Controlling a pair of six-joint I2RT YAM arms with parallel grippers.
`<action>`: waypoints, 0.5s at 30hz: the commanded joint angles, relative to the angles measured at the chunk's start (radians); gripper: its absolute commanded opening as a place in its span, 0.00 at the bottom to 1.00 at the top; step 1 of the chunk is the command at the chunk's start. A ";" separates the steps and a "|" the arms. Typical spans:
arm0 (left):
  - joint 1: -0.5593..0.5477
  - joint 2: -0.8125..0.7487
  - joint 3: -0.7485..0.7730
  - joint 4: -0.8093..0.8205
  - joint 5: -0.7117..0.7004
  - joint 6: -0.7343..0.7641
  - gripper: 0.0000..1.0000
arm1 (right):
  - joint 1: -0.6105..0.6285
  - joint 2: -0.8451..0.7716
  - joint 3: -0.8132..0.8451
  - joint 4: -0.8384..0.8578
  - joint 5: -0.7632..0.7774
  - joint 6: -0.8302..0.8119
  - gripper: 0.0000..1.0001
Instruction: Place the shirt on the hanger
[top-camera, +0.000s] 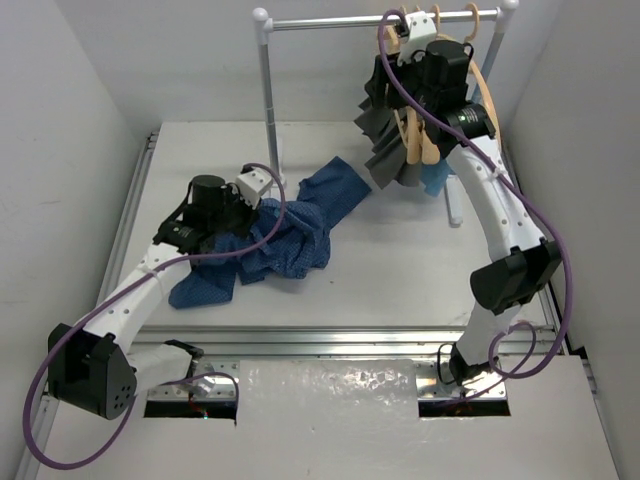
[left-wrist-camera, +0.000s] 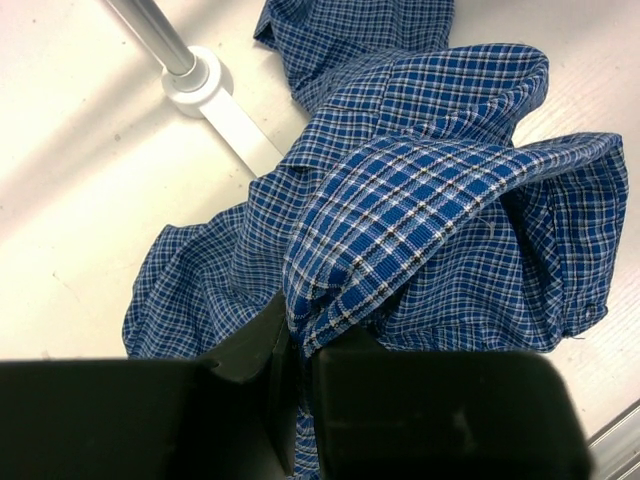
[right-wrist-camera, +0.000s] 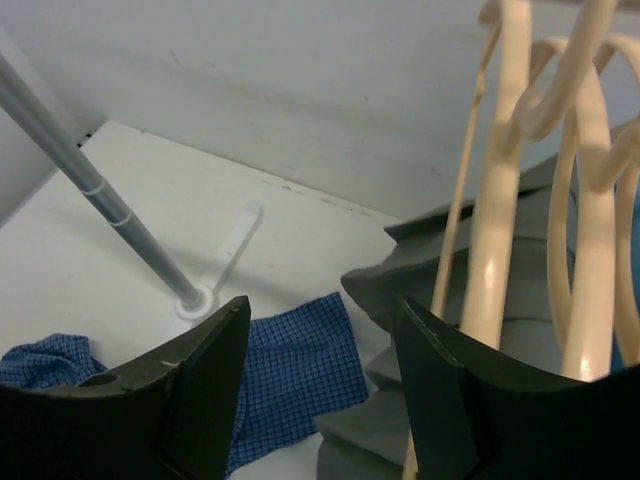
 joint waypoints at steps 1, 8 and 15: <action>0.007 -0.028 -0.008 0.055 0.035 0.003 0.00 | -0.006 -0.068 -0.046 0.080 0.027 0.022 0.59; 0.007 -0.017 -0.019 0.069 0.046 -0.001 0.00 | -0.006 -0.075 -0.027 0.064 0.004 -0.031 0.59; 0.007 -0.002 -0.019 0.070 0.052 -0.001 0.00 | -0.004 -0.133 -0.050 0.112 0.011 -0.085 0.59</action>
